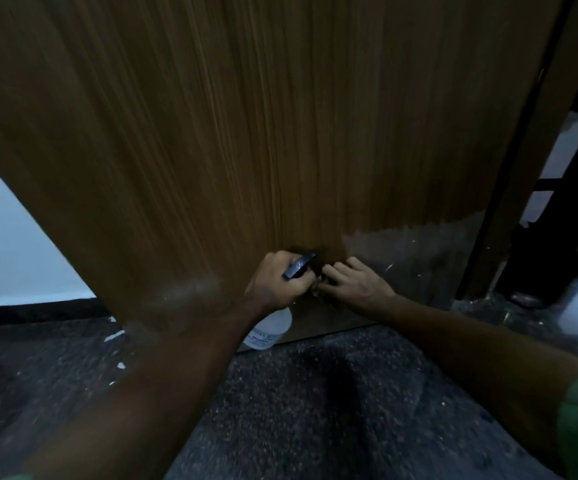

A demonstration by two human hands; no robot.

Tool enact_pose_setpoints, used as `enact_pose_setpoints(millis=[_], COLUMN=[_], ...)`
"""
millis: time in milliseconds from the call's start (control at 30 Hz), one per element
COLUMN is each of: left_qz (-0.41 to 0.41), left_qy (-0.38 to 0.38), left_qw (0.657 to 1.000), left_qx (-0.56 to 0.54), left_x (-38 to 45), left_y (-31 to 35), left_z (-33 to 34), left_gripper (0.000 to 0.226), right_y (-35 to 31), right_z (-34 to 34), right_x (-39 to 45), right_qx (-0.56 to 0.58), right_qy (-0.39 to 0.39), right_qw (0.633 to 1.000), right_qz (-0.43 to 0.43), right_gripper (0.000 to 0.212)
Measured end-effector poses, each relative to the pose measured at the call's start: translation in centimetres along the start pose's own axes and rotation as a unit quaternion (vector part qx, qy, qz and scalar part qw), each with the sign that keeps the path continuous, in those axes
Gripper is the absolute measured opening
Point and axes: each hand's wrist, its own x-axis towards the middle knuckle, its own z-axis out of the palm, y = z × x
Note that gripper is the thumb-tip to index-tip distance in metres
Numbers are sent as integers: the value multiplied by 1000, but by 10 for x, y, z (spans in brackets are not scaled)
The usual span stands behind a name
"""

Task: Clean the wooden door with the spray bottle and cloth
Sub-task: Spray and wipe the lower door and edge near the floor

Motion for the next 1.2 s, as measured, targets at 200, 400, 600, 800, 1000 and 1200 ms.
enact_pose_setpoints(millis=[200,400,600,800,1000,1200], left_qz=[-11,-36,-34,-22,-10,-2], left_qy=[54,82,67,50,42,34], left_qw=[997,993,995,997,997,996], left_qx=[-46,-71,-67,-59,-64,-78], left_x=[25,26,26,27,31,40], left_y=[20,22,24,25,39,44], left_z=[38,51,42,44,50,60], left_gripper=[34,31,32,34,33,30], right_y=[24,29,52,58,74,76], right_z=[-32,-13,-46,-48,-64,-70], right_x=[11,-35,-17,-33,-51,-42], right_qx=[35,-48,0,-57,-71,-33], right_qy=[104,-35,20,-119,-125,-34], right_qw=[949,994,967,979,957,943], right_qz=[297,95,254,158,250,328], right_gripper=[43,32,52,52,55,63])
